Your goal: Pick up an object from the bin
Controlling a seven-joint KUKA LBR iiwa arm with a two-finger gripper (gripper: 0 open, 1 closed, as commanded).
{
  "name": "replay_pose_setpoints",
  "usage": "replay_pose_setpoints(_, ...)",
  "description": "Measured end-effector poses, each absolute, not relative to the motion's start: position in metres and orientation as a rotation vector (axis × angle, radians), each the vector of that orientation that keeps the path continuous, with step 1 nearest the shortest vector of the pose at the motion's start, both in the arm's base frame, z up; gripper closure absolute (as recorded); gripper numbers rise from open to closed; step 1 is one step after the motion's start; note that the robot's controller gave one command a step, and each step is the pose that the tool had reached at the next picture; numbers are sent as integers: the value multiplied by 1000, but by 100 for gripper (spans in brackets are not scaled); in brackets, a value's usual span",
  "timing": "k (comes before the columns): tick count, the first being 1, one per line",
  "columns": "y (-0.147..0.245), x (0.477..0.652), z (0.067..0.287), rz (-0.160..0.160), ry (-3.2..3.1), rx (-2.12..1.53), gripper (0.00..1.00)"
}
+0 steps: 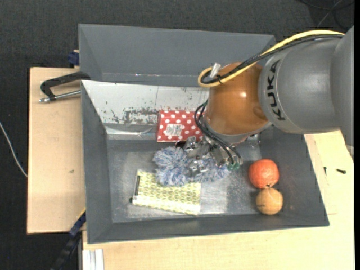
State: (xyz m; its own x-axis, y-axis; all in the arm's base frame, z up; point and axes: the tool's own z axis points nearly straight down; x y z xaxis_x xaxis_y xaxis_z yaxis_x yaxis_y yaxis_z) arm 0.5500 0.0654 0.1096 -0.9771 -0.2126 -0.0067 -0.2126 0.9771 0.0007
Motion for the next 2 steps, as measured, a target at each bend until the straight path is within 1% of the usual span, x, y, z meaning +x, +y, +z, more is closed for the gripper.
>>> replay_pose_setpoints(1,65,549,119,2,3121,-336,100)
replay_pose_setpoints(2,66,548,135,2,3123,-335,100)
